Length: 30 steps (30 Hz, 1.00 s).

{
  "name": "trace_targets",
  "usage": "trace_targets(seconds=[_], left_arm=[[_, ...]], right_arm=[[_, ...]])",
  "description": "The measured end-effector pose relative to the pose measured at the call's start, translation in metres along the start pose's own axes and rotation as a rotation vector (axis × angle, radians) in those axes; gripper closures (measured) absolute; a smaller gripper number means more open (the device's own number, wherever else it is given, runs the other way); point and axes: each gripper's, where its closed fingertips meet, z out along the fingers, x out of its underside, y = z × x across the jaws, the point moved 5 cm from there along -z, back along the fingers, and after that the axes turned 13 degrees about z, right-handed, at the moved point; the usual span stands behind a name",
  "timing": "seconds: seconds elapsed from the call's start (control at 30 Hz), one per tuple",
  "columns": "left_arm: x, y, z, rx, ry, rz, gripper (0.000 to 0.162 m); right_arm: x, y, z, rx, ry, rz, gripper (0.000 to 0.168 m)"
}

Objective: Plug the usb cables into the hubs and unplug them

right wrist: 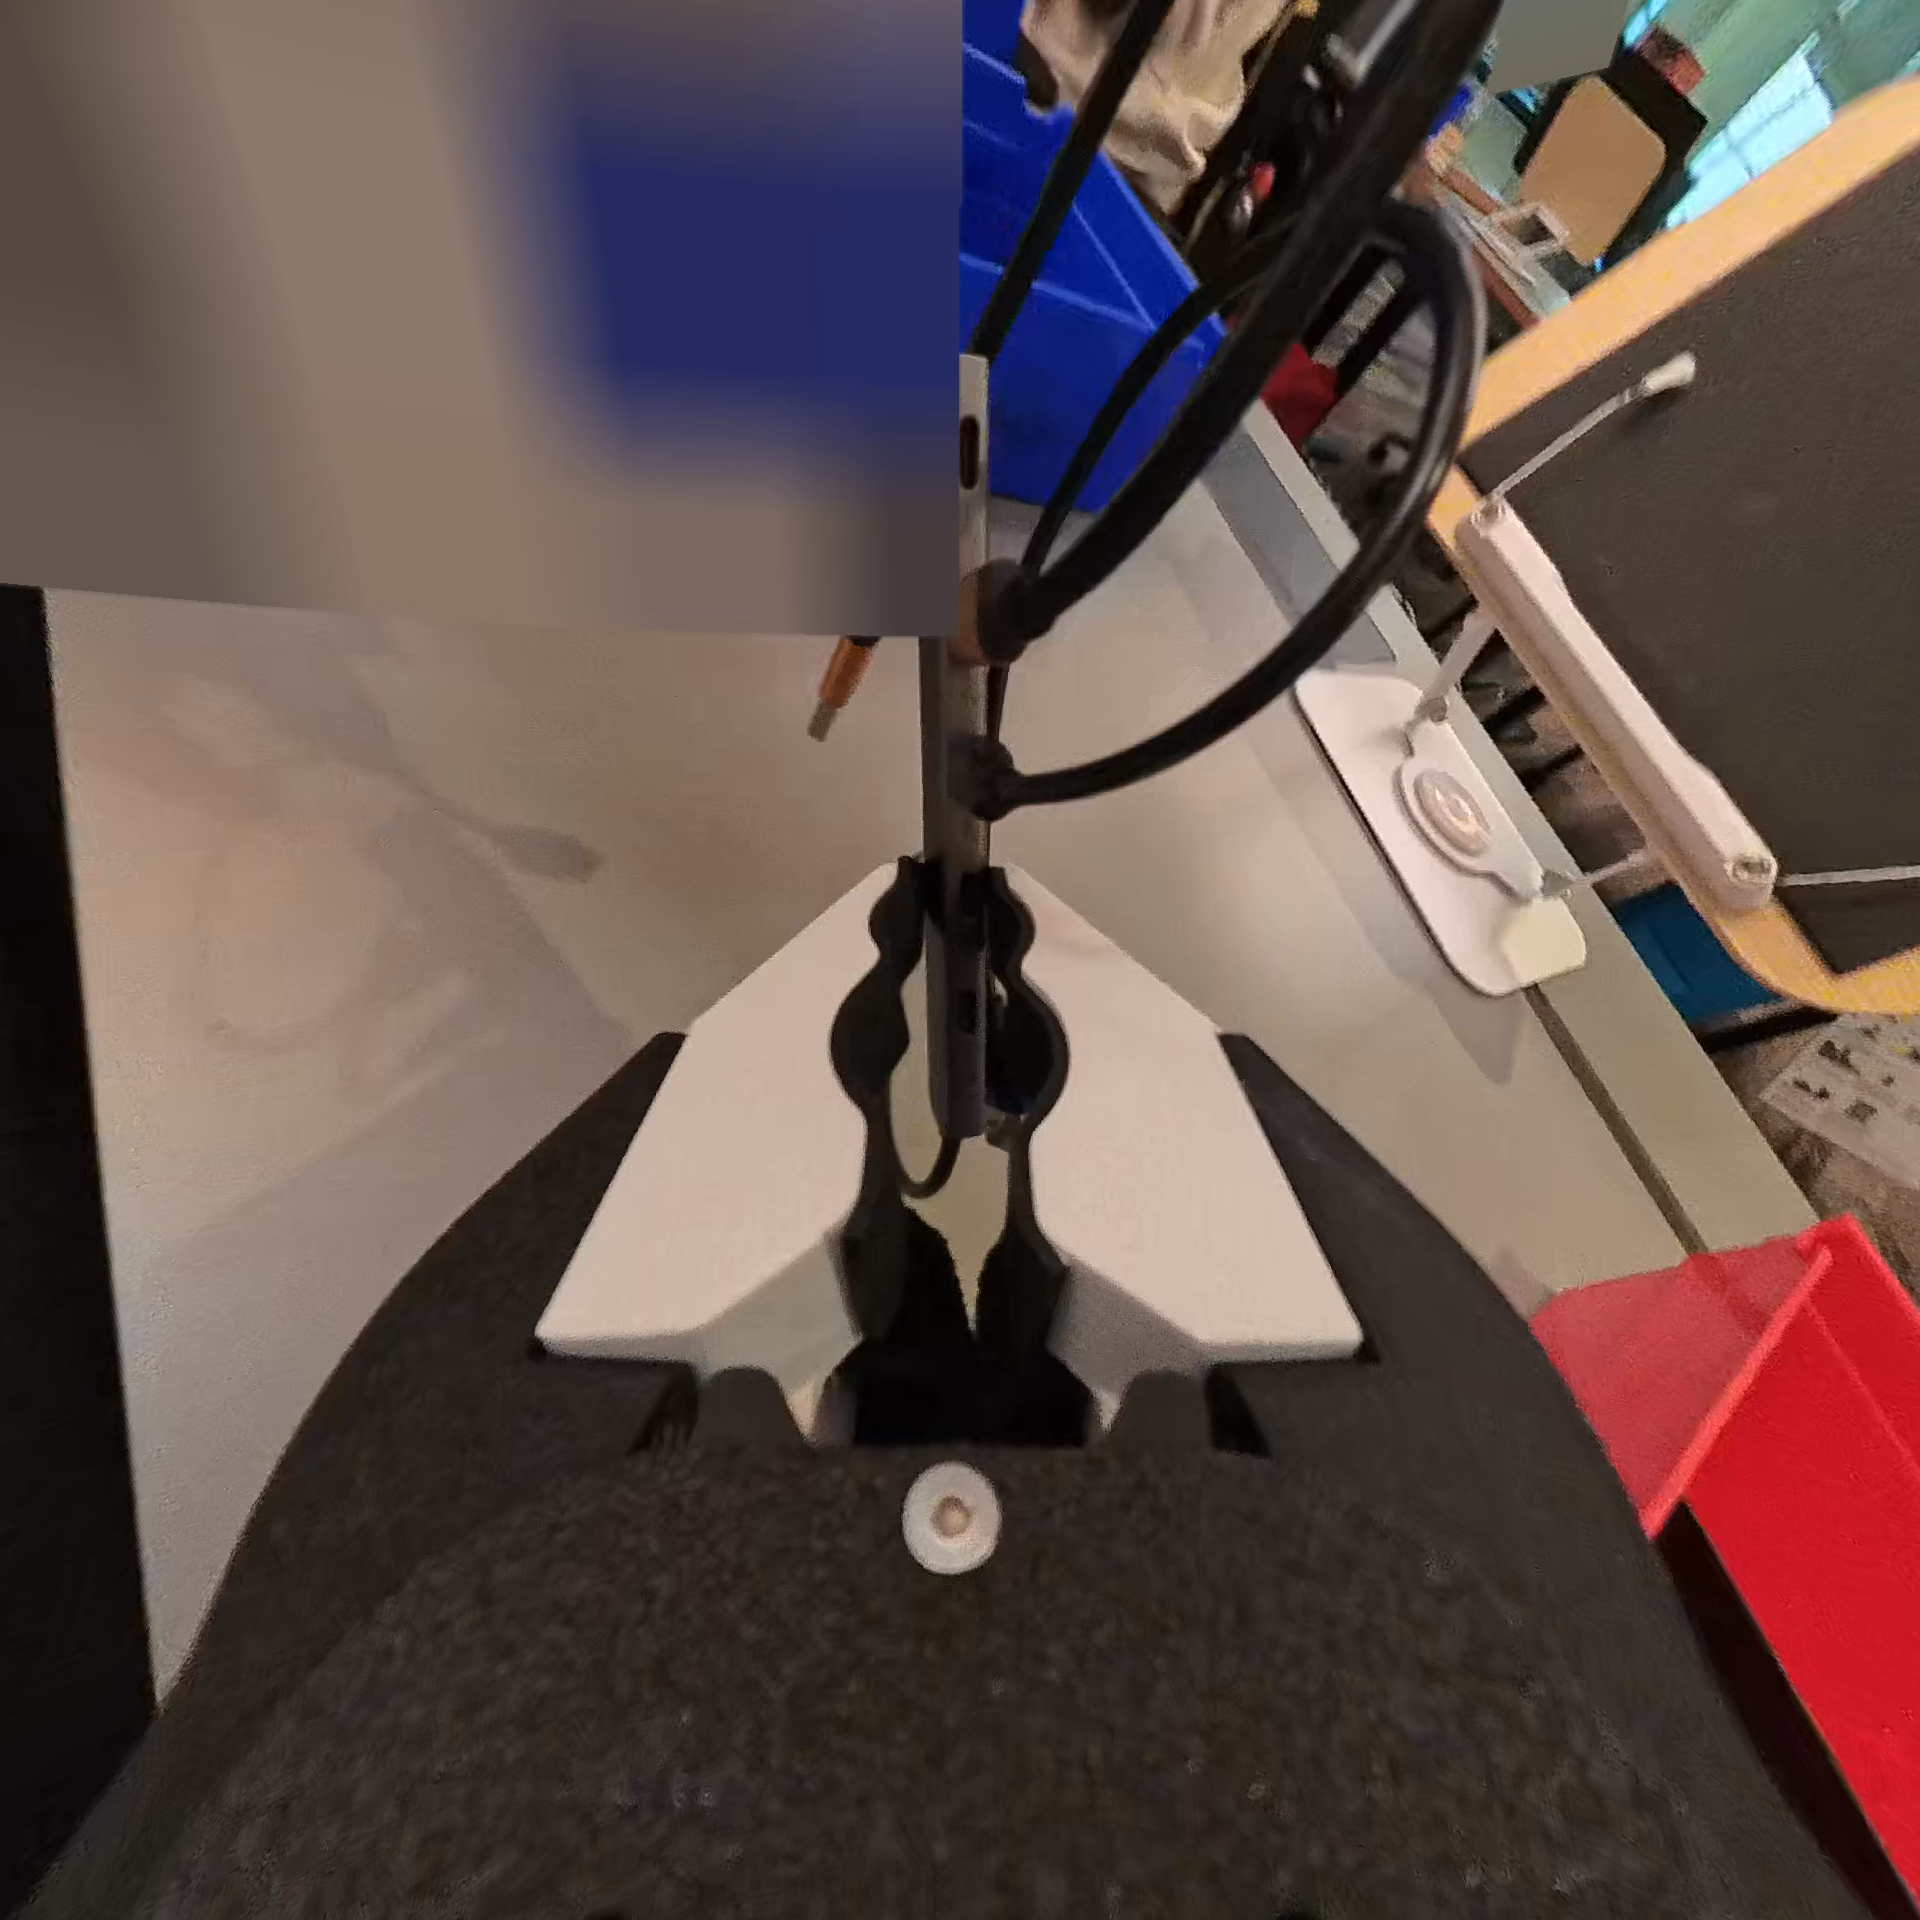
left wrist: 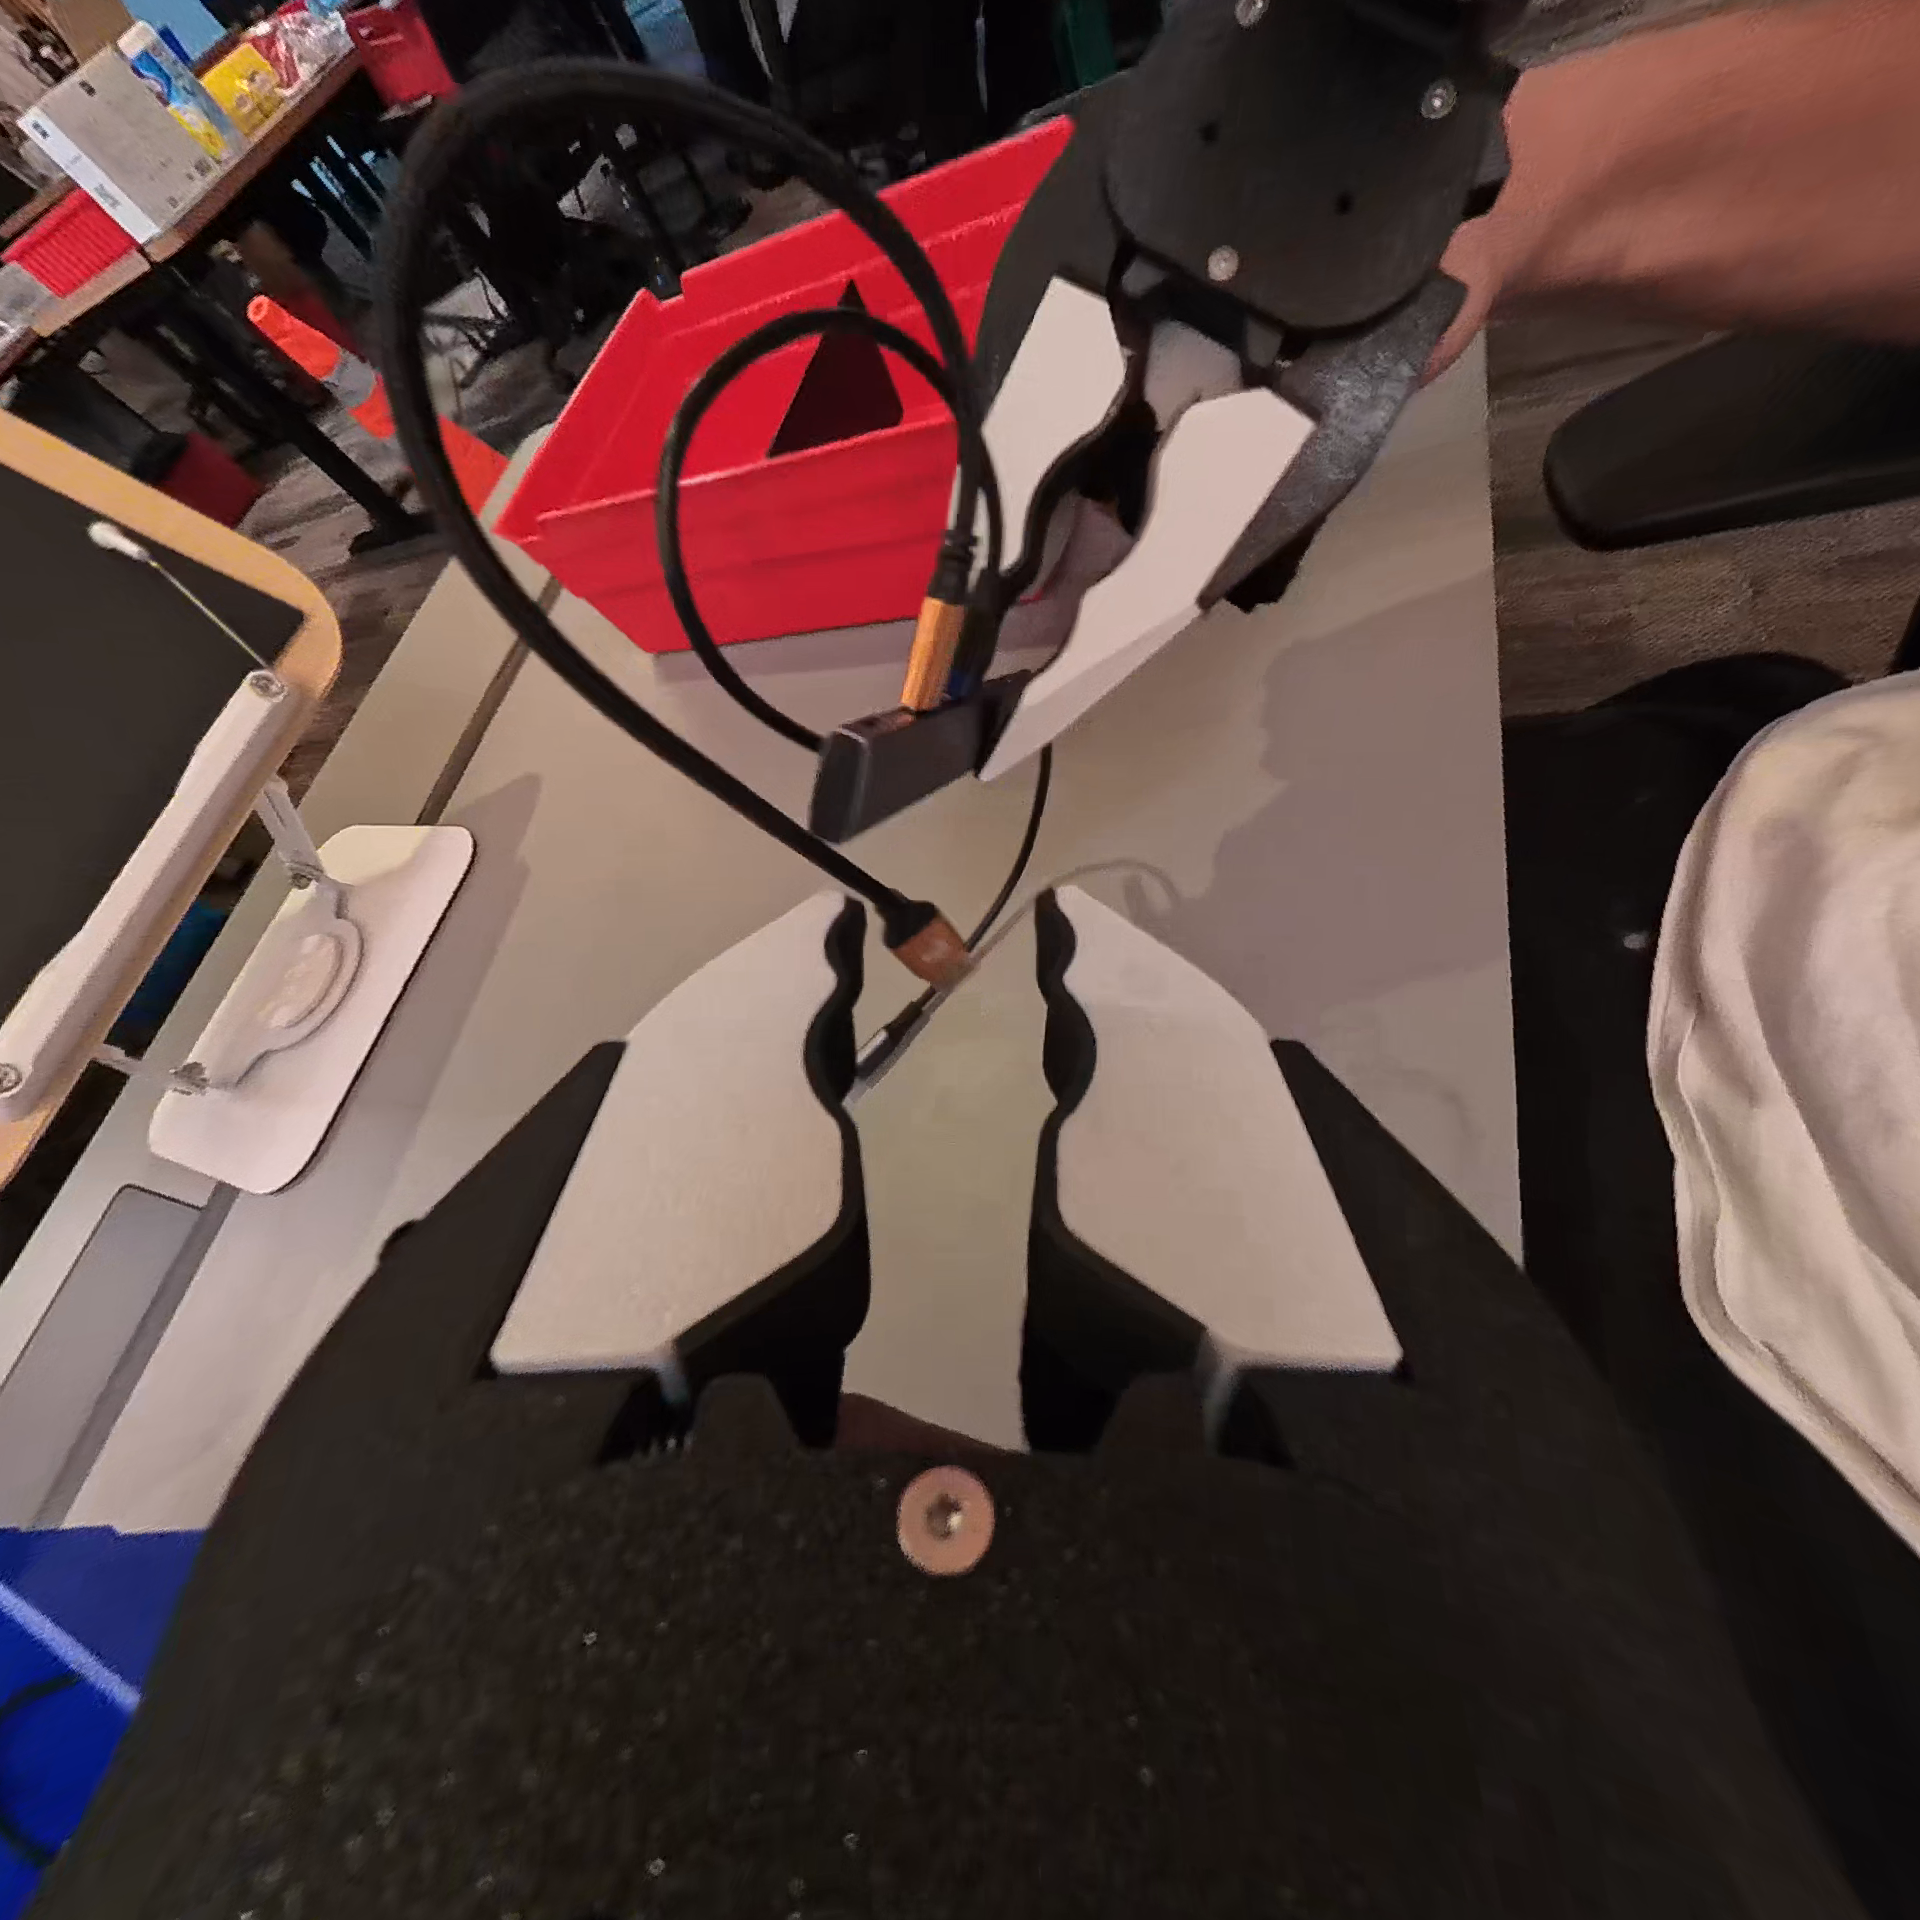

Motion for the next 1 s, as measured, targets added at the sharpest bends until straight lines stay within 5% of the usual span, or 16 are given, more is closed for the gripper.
trace_targets(seconds=[0.1, 0.37, 0.77, 1.0], left_arm=[[-0.009, -0.001, -0.004, 0.000, 0.009, 0.007, 0.129], [-0.002, -0.001, 0.002, 0.034, 0.006, -0.032, 0.127], [-0.003, -0.021, 0.010, 0.134, -0.061, 0.021, 0.151], [-0.010, -0.030, 0.015, 0.133, -0.048, 0.095, 0.152]], right_arm=[[0.012, -0.017, 0.004, 0.094, 0.080, 0.067, 0.158], [-0.006, 0.025, 0.000, -0.171, -0.067, 0.017, 0.158], [0.000, 0.036, 0.004, -0.200, -0.029, -0.071, 0.158], [-0.004, 0.045, 0.003, -0.253, -0.033, -0.069, 0.158]])
